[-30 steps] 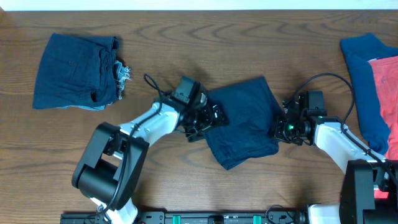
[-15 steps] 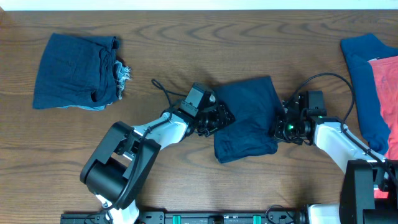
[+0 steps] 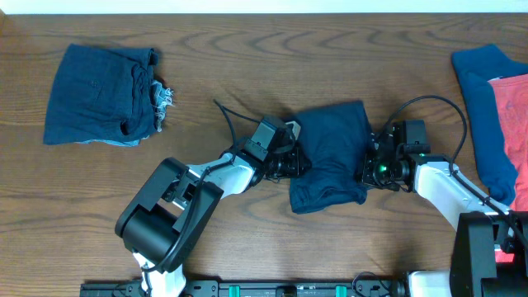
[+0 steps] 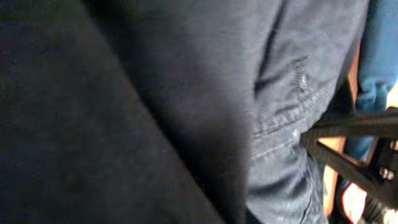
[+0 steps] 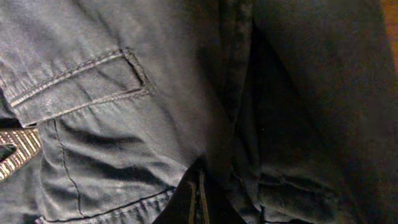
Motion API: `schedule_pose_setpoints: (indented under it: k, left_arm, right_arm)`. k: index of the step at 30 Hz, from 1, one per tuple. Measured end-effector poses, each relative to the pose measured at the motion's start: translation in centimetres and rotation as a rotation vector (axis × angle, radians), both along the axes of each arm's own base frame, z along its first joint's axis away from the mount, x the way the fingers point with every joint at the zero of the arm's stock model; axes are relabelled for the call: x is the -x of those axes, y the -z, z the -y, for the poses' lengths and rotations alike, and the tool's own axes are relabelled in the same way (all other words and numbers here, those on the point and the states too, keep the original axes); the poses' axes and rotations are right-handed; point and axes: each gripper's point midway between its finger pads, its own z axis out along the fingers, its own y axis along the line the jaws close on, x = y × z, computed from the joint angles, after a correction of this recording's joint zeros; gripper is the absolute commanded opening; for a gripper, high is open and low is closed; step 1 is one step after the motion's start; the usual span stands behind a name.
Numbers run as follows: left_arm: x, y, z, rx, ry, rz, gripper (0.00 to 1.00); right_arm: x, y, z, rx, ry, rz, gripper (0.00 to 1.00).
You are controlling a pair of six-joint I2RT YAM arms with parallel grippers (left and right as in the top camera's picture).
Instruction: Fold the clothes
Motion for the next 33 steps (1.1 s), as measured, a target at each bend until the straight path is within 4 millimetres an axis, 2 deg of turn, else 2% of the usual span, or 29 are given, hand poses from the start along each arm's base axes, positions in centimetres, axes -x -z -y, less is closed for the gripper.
schedule_pose_setpoints:
  k: [3,6,8,10,13,16,17,21,24,28,30,33]
  left_arm:
    - [0.5,0.1,-0.8,-0.008,0.019,-0.035,0.06]
    - [0.9,-0.2,-2.8,-0.028,0.01,-0.093,0.06]
    - [0.7,-0.9,-5.0,-0.049,-0.024,-0.125,0.06]
    - [-0.4,-2.8,-7.4,-0.038,-0.077,-0.119,0.06]
    - [-3.9,-7.5,-10.4,0.029,-0.17,-0.011,0.06]
    - [-8.7,-13.8,-14.8,0.095,-0.299,0.162,0.06]
    - [-10.0,-15.5,-16.1,0.109,-0.334,0.213,0.06]
    - [-15.4,-21.9,-24.3,0.144,-0.53,0.437,0.06]
    - [-17.4,-24.7,-29.2,0.145,-0.632,0.542,0.06]
    - [-19.5,-26.3,-34.4,0.13,-0.727,0.607,0.06]
    - [-20.4,-26.0,-36.5,0.118,-0.765,0.609,0.06]
    - [-21.4,-24.2,-39.8,0.103,-0.829,0.573,0.06]
  right_arm:
    - [1.3,-0.2,0.0,0.006,-0.021,-0.059,0.07]
    - [3.0,-1.0,0.1,0.011,-0.046,-0.119,0.07]
    - [3.2,-2.7,0.6,0.02,-0.048,-0.114,0.07]
    - [2.2,-4.9,0.9,0.027,-0.046,-0.055,0.08]
    - [0.0,-9.0,1.1,0.034,-0.043,0.094,0.08]
    - [-1.1,-12.2,1.1,0.033,-0.037,0.201,0.09]
    - [-1.2,-12.6,1.1,0.033,-0.034,0.214,0.08]
    - [-1.2,-13.2,1.1,0.028,-0.019,0.227,0.08]
    - [-1.1,-13.1,1.1,0.025,-0.014,0.221,0.08]
    - [-1.1,-13.1,1.0,0.021,-0.012,0.217,0.08]
    - [-0.9,-13.1,1.0,0.018,-0.012,0.212,0.08]
    - [-0.6,-12.9,0.9,0.015,-0.013,0.194,0.07]
